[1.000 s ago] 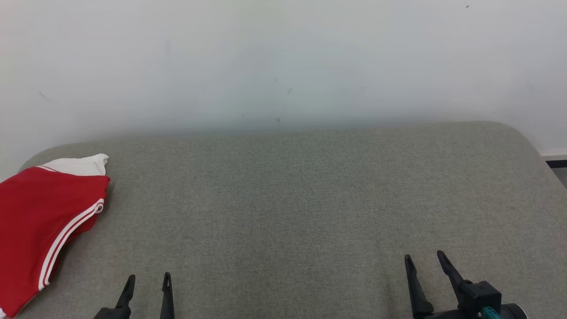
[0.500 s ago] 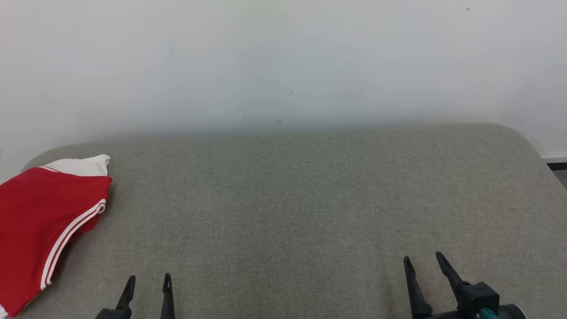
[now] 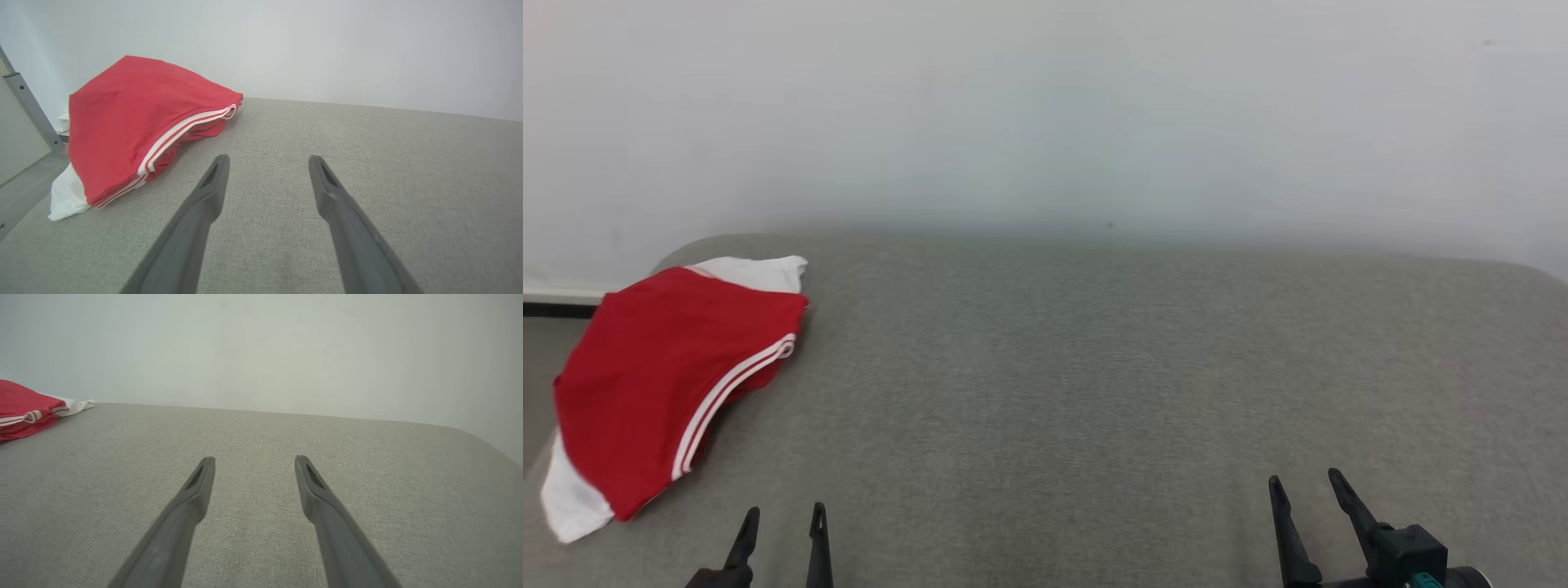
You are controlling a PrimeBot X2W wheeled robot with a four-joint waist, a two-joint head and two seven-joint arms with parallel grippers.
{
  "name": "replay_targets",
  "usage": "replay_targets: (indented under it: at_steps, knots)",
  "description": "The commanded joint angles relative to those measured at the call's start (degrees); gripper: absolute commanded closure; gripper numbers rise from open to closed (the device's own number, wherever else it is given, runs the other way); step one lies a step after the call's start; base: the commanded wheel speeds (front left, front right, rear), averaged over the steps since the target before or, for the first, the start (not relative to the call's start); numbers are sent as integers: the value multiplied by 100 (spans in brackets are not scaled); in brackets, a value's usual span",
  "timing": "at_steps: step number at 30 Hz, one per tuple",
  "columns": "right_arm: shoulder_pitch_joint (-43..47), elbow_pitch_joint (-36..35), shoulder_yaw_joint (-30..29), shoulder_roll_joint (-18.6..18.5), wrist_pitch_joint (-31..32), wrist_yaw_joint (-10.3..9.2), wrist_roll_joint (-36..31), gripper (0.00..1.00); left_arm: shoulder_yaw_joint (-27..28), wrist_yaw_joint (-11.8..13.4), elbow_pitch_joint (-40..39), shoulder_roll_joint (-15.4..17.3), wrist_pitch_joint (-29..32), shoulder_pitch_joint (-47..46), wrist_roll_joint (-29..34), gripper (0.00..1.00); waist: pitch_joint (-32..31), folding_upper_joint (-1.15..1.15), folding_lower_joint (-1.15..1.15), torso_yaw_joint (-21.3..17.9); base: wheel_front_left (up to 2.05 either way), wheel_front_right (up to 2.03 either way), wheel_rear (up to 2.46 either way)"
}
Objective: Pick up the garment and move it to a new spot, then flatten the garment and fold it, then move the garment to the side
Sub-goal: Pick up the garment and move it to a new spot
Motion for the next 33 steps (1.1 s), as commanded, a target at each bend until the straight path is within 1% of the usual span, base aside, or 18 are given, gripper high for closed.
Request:
replay_targets:
  at_steps: [1, 4, 5, 10, 18, 24, 30, 33]
  knots:
    - [36, 8, 42, -9, -27, -14, 52, 0, 44, -20, 4, 56, -6, 56, 59, 0, -26, 0, 0, 424, 0, 0, 0]
    - [31, 26, 64, -10, -27, -14, 122, 0, 52, 2, -34, 60, -6, 94, 100, 0, -42, 0, 0, 719, 0, 0, 0]
    - [31, 26, 64, -10, -27, -14, 122, 0, 52, 2, -34, 60, -6, 94, 100, 0, -42, 0, 0, 719, 0, 0, 0]
    - [44, 53, 99, -10, -31, -14, 217, 0, 99, -19, -51, 126, -6, 79, 91, 0, -62, 0, 0, 1231, 0, 0, 0]
    - [3, 10, 206, -9, -22, -14, 336, 0, 232, 52, -102, 163, -6, 136, 42, 0, -76, 0, 0, 1993, 0, 0, 0]
    - [-198, 46, 387, -11, -24, -14, 329, 0, 416, 113, -257, 160, -6, 200, -32, 0, 55, 0, 0, 2108, 0, 0, 0]
    - [-331, 115, 477, -10, -24, -14, 336, 0, 548, 107, -354, 163, -6, 246, -43, 0, 109, 0, 0, 2146, 0, 0, 0]
    - [-336, 129, 495, -10, -24, -14, 334, 0, 554, 142, -400, 135, -6, 297, -3, 0, 115, 0, 0, 2151, 0, 0, 0]
